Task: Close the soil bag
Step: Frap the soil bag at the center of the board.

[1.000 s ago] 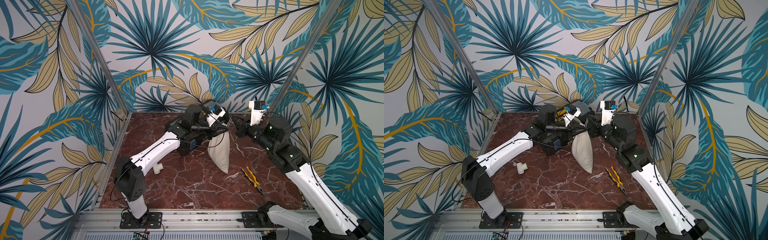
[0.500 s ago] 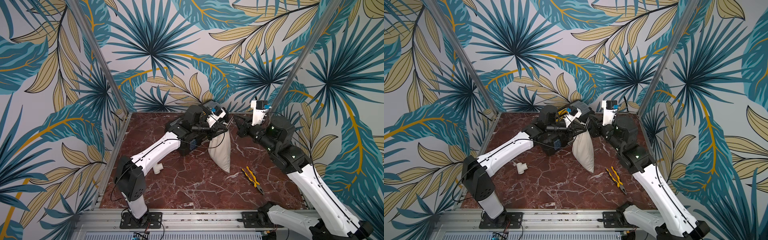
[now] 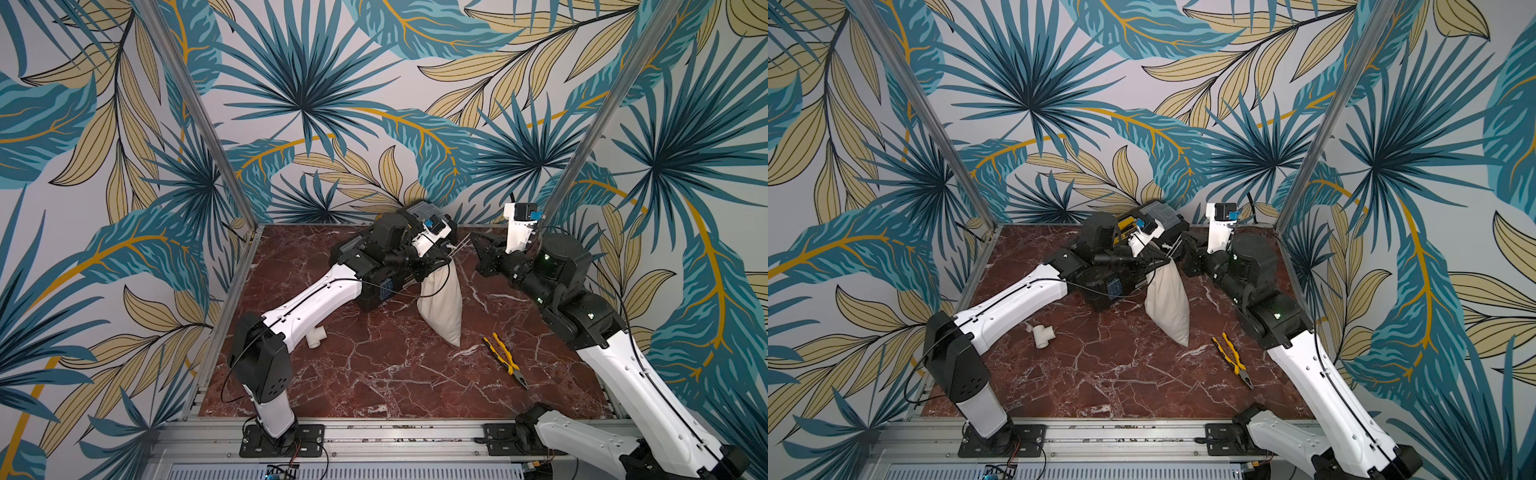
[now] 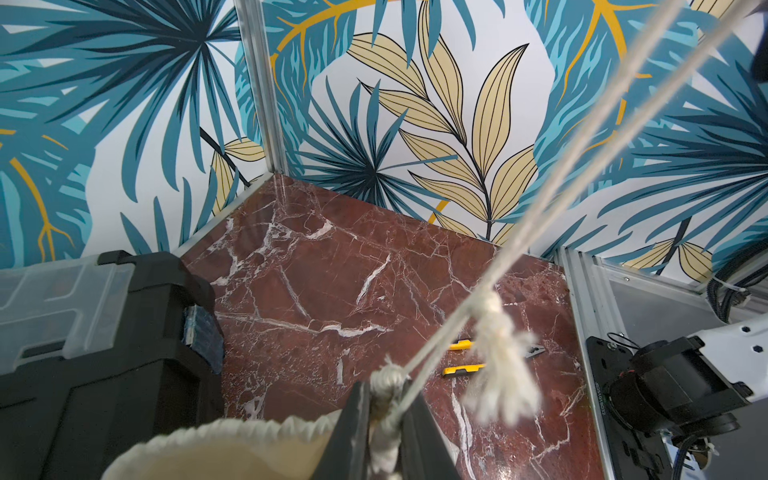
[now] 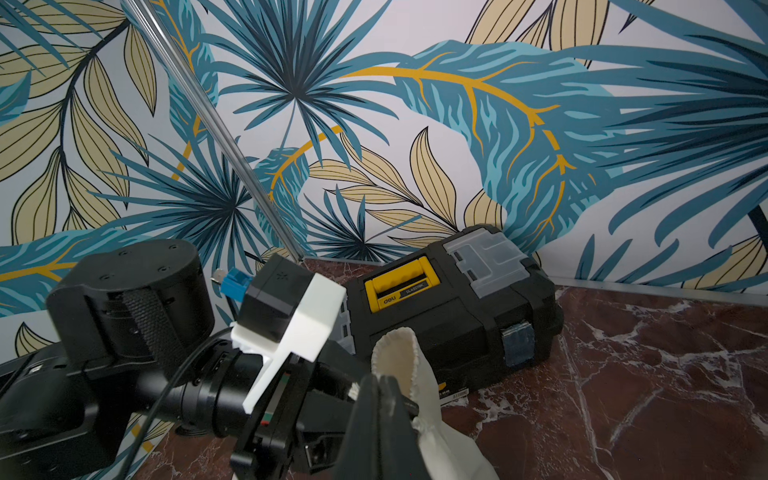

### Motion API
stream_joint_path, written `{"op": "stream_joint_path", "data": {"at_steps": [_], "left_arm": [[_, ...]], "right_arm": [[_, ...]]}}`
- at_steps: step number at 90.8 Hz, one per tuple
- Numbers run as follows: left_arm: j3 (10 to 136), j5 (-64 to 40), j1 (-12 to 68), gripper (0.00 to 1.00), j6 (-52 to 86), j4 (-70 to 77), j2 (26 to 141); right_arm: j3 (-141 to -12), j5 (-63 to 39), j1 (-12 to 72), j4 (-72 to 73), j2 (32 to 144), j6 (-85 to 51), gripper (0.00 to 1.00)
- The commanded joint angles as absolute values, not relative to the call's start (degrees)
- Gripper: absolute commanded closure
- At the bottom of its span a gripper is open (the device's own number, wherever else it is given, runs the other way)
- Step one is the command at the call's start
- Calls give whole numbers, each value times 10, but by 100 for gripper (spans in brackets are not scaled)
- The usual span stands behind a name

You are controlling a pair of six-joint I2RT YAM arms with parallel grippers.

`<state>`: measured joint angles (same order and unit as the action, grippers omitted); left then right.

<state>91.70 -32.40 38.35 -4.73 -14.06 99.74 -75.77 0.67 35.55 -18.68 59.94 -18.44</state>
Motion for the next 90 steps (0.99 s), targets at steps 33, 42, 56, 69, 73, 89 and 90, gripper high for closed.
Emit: {"op": "stream_joint_path", "data": {"at_steps": [33, 42, 56, 69, 73, 89, 90], "left_arm": [[886, -251, 385, 81, -74, -227, 1023], [886, -248, 385, 81, -63, -221, 1015], [878, -278, 384, 70, -46, -197, 987], [869, -325, 384, 19, -39, -171, 961], [868, -336, 384, 1, -37, -169, 956], [867, -303, 377, 0, 34, -145, 949], [867, -306, 375, 0, 41, -144, 949]], "right_arm": [[-832, 17, 353, -102, 590, -163, 100], [-829, 13, 354, -110, 592, -162, 100], [-801, 14, 353, -106, 583, -167, 100], [-776, 25, 353, -108, 571, -162, 100], [-768, 27, 352, -109, 567, -160, 100], [-736, 40, 349, -107, 546, -151, 100], [-734, 40, 349, -107, 544, -150, 100]]}}
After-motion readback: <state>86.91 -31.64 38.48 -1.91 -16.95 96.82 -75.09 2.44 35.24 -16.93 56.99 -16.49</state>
